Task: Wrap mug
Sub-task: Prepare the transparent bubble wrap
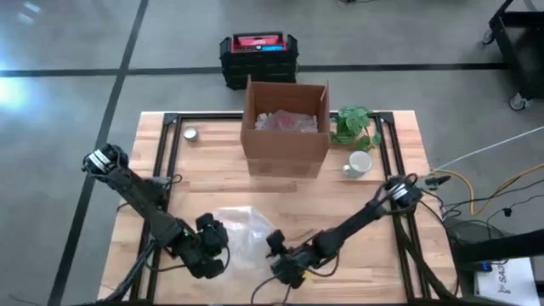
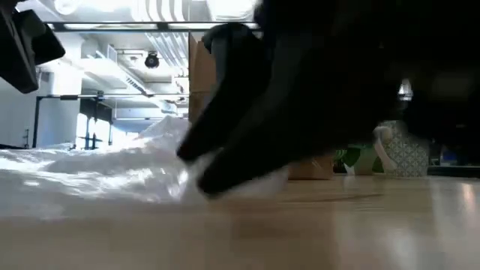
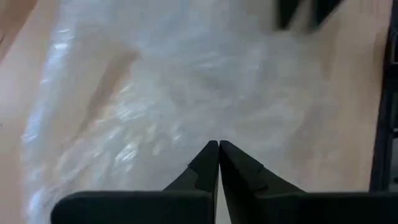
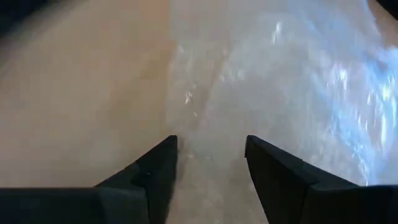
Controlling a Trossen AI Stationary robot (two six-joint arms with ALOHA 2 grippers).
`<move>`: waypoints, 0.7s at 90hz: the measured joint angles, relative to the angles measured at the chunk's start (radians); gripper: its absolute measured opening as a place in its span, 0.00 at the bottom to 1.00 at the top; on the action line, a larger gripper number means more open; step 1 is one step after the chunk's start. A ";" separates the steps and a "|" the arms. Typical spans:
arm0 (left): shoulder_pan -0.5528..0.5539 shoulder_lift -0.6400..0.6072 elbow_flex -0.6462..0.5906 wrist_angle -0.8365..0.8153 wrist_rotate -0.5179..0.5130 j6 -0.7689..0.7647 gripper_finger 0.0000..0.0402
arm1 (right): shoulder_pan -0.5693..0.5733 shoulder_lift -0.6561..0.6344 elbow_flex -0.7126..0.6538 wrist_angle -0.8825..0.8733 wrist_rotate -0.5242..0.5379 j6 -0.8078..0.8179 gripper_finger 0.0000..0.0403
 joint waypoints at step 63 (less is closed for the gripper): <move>0.002 0.000 0.006 0.046 -0.019 0.068 0.00 | 0.006 0.009 0.055 -0.010 0.078 -0.093 0.02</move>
